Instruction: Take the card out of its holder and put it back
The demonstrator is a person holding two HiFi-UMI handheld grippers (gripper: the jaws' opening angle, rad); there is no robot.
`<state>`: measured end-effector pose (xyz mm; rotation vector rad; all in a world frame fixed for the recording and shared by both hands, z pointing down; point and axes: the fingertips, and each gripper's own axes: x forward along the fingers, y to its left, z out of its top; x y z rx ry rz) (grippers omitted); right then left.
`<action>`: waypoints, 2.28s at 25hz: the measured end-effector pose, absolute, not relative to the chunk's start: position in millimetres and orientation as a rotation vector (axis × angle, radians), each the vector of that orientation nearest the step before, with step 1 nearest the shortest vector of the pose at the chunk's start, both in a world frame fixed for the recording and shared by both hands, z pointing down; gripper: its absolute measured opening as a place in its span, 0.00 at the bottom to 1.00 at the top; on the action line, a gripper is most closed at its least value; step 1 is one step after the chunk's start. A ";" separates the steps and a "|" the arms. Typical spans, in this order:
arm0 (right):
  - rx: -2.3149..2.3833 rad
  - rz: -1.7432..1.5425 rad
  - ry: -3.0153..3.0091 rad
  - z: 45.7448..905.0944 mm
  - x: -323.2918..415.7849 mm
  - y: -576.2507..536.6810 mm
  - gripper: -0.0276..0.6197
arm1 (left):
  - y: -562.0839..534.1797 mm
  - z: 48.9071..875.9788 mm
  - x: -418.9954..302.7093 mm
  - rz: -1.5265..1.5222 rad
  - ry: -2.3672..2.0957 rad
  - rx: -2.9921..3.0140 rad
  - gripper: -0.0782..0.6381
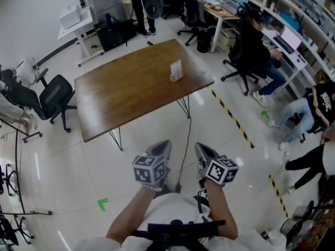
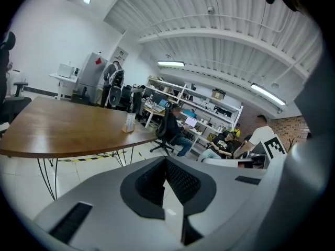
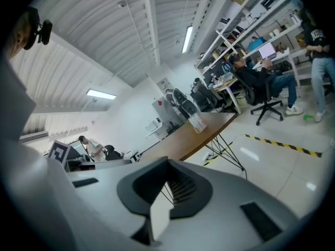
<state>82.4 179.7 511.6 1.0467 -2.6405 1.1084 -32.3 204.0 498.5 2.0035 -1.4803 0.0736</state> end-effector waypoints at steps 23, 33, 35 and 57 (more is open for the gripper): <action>1.088 1.106 -2.598 530.3 29.5 112.0 0.05 | 143.3 523.0 -79.8 0.102 -1.419 1.994 0.11; 1.068 1.109 -2.629 537.2 8.2 18.4 0.05 | 51.8 528.4 -100.1 0.127 -1.431 2.015 0.11; 1.074 1.090 -2.632 533.0 8.6 -6.0 0.05 | 29.5 526.8 -100.5 0.129 -1.431 2.016 0.11; 0.972 1.153 -2.641 548.3 4.8 -147.1 0.05 | -109.2 538.4 -102.7 0.172 -1.485 1.999 0.11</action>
